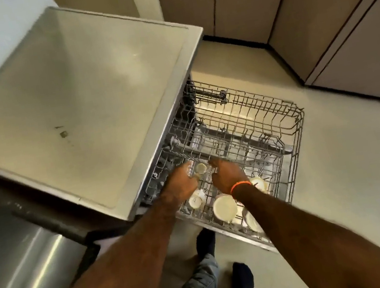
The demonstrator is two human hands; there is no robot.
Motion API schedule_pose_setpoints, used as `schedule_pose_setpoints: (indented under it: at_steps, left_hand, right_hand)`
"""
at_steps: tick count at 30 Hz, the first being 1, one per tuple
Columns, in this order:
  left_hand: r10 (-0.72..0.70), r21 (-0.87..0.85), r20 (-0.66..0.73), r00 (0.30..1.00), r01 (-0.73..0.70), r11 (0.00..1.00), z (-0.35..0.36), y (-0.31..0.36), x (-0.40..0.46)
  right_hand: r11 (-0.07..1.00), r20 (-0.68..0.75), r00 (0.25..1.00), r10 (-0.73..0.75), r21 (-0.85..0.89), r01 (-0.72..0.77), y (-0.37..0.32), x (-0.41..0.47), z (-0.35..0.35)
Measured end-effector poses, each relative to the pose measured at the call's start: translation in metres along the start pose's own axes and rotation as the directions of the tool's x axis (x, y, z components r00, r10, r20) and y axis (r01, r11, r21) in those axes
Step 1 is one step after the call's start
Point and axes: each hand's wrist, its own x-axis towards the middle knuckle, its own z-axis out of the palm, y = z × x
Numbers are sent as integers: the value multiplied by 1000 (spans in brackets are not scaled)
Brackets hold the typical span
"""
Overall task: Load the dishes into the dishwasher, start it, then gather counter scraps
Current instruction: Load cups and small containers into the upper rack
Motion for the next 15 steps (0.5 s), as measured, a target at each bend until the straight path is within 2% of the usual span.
schedule_pose_setpoints:
  at_steps: [5,7,11,15]
  left_hand:
    - [130,94,-131,983,-119,988,-22,8,-82]
    - [142,97,-191,971,-125,987,-30,3,-115]
    - [141,55,-335,932,-130,990,-48,-15,-177]
    - [108,61,-484,868,-89,994,-66,-48,-235]
  right_hand:
    - [969,-55,979,-199,-163,187,-33,-47,-30]
    - [938,-54,958,-281,-224,263,-51,-67,-37]
    - [860,12,906,-423,-310,405,-93,-99,-37]
    - [751,109,813,-572,-329,573,-143,-127,-19]
